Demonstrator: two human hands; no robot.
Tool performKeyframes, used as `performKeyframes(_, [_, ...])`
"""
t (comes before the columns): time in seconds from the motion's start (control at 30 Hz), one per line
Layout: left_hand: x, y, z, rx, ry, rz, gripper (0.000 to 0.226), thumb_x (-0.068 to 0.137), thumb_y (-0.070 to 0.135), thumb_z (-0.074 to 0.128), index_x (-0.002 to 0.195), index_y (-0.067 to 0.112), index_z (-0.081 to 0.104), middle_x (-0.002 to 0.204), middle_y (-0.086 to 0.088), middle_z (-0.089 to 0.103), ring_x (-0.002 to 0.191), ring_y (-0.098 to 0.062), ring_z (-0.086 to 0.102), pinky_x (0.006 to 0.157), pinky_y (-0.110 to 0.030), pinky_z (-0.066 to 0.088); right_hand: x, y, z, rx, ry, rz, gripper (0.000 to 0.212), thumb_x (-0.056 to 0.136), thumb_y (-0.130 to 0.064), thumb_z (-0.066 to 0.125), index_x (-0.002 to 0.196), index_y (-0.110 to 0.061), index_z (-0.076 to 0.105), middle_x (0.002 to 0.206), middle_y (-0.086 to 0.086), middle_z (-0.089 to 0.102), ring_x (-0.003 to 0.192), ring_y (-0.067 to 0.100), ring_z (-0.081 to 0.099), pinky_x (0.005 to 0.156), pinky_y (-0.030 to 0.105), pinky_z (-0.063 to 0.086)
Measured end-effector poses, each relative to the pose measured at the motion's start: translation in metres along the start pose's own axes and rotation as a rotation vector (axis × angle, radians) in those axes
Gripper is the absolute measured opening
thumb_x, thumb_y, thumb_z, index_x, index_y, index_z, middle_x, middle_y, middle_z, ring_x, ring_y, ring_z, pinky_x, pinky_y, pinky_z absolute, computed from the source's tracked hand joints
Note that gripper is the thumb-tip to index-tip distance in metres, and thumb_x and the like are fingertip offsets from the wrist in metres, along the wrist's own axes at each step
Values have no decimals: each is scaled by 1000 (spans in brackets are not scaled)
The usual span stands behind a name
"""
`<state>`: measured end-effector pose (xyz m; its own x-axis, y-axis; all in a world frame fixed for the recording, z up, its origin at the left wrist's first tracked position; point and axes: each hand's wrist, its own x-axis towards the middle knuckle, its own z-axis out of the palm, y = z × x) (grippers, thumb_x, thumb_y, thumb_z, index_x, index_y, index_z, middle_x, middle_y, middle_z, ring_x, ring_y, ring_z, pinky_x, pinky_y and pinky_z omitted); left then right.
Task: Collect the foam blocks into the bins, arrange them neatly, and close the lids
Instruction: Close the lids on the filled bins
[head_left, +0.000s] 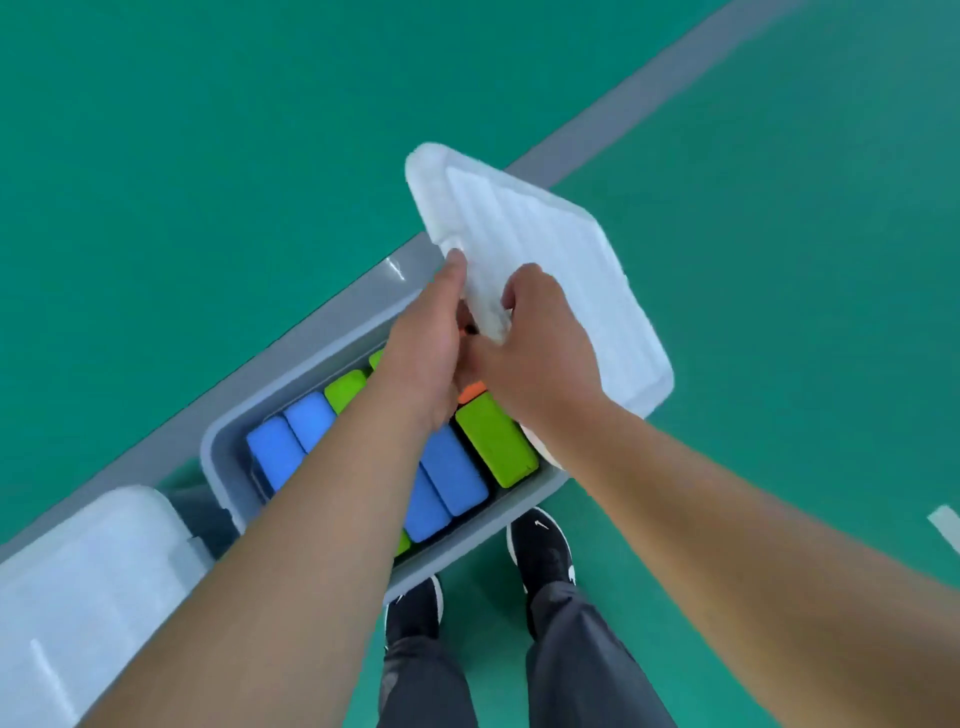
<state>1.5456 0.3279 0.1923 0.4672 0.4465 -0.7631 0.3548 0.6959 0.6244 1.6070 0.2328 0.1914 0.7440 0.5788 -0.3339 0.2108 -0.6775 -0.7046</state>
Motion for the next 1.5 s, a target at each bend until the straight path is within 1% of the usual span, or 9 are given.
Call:
performKeyframes(0.17, [-14,-49,-109,221,430,-27,33,84,45,66,108,24,66,99,-3,78,87,-25,77,83,-52,63,-43,-9,90,-18,-498,-103,21,92,-41,61,102,-25,51,93,-7,57,76,12,57,65,34,42])
performKeyframes(0.27, [-27,-87,-169,362,491,-40,25,91,35,62,113,25,61,96,2,71,83,-21,71,65,-34,55,-57,-5,132,-94,-693,-145,14,95,-36,59,105,-27,61,95,-10,63,83,9,60,72,31,47])
performKeyframes(0.6, [-49,-186,-314,503,764,-175,6,86,21,48,84,16,50,107,-9,53,71,-23,48,56,-29,34,-66,13,224,-553,-621,-398,34,97,-25,53,129,-19,63,135,-5,54,124,21,49,99,34,43])
performKeyframes(0.67, [-47,-199,-334,562,811,-174,18,85,21,46,97,15,59,113,-8,50,83,-27,50,65,-32,44,-65,8,241,-667,-625,-475,45,95,-29,55,139,-17,57,147,-2,46,133,25,42,108,38,37])
performKeyframes(0.77, [-44,-210,-355,689,753,-203,47,95,30,48,142,31,51,131,-5,48,112,-29,54,96,-46,52,-60,-4,264,-773,-629,-508,58,94,-37,57,148,-20,47,160,5,31,143,31,33,116,43,31])
performKeyframes(0.87, [-41,-212,-364,643,607,-193,59,95,30,50,151,40,36,125,2,54,103,-26,60,89,-46,56,-56,-15,285,-893,-631,-516,70,92,-48,60,153,-25,35,164,10,18,145,38,28,118,48,28])
performKeyframes(1.2, [-28,-219,-385,595,574,-155,59,93,28,63,149,32,45,120,2,64,100,-26,65,84,-40,57,-59,-21,324,-1205,-700,-456,126,78,-76,71,162,-37,-14,167,9,-29,156,47,-9,116,68,27])
performKeyframes(1.37, [-19,-219,-393,628,590,-257,59,96,32,73,145,15,44,146,-8,42,118,-29,52,92,-37,44,-62,-13,327,-1229,-683,-482,126,83,-75,67,159,-36,-24,164,10,-38,156,47,-14,118,69,23])
performKeyframes(1.5, [-17,-215,-402,451,534,-372,52,99,40,70,134,14,42,124,-2,53,105,-25,54,84,-35,44,-64,-9,329,-1237,-675,-499,124,84,-75,65,159,-35,-26,163,11,-39,155,47,-16,119,69,22])
